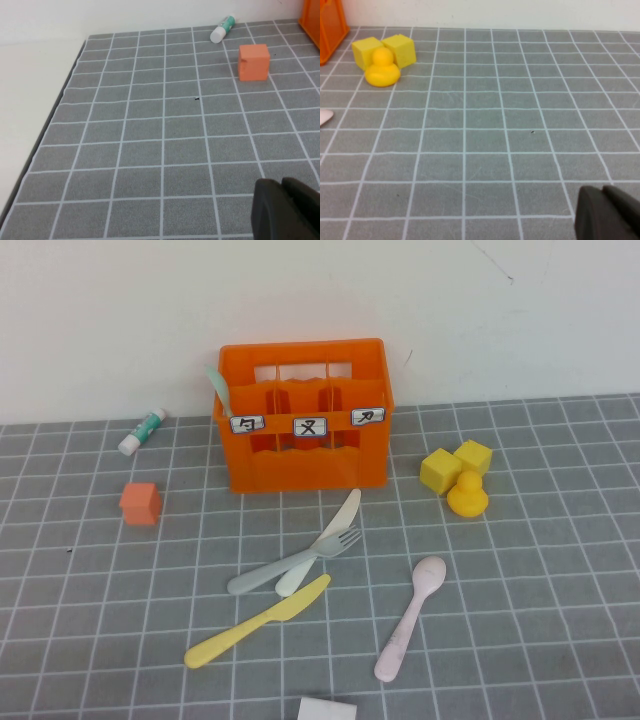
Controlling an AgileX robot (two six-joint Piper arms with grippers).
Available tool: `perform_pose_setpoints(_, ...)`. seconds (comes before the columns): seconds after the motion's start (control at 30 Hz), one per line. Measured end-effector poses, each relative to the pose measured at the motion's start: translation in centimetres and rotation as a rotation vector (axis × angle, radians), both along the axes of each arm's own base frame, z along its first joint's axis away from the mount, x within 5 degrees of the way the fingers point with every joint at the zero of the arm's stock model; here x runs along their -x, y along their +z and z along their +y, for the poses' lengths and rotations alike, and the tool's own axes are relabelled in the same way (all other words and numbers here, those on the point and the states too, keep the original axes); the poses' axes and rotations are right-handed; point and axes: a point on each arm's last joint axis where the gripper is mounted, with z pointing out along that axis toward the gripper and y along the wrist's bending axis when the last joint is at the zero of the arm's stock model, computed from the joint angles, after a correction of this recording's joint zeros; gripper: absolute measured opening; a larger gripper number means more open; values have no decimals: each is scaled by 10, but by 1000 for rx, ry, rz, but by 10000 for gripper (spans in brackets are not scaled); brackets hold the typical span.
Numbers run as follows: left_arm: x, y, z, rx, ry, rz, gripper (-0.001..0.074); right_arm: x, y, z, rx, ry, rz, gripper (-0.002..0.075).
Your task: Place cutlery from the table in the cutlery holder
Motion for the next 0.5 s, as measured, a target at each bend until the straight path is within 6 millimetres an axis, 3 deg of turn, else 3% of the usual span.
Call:
perform_pose_setpoints(0.33,0,1,1,-48,1,-13,-1,0,0,0,0,0,0,-3)
perform_pose_setpoints(0.5,-4,16,0,61,8,-199,-1,0,0,0,0,0,0,-3)
